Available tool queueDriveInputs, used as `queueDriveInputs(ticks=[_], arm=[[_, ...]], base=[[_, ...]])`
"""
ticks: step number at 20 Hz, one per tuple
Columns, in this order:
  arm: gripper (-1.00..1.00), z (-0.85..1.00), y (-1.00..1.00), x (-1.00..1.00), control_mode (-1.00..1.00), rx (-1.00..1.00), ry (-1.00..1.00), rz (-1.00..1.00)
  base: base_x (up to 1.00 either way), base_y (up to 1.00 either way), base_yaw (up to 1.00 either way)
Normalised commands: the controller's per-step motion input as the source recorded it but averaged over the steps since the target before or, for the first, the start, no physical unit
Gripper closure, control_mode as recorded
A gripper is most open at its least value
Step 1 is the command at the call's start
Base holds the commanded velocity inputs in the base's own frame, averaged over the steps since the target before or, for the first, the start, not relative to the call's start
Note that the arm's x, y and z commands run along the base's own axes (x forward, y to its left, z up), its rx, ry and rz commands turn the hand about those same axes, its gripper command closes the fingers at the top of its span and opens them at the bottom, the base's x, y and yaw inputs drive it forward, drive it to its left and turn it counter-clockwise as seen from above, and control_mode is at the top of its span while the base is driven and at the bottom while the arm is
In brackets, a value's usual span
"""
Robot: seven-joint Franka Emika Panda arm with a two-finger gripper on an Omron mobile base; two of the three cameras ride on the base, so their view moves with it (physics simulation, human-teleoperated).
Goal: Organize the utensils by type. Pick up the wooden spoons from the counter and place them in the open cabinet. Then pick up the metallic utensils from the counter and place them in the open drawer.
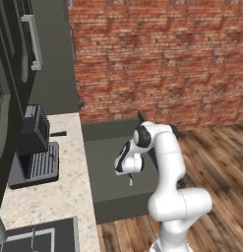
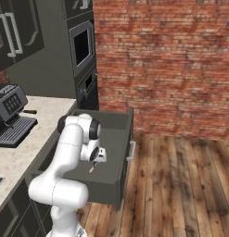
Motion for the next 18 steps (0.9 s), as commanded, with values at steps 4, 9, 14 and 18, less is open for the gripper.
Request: queueDriveInputs(ticks=[4, 9, 14, 18], arm=[[-1.00, 0.58, 0.00, -0.01, -1.00, 0.00, 0.00, -0.03], [-1.00, 0.98, -0.14, -0.04, -1.00, 0.00, -0.01, -0.08], [-1.00, 1.00, -0.10, -0.04, -1.00, 0.00, -0.06, -0.10], [-1.00, 1.00, -0.01, -0.25, -1.00, 0.00, -0.09, -0.11]], base=[[0.00, 0.00, 0.00], [0.00, 0.00, 0.00], [0.00, 0.00, 0.00], [0.00, 0.00, 0.00]])
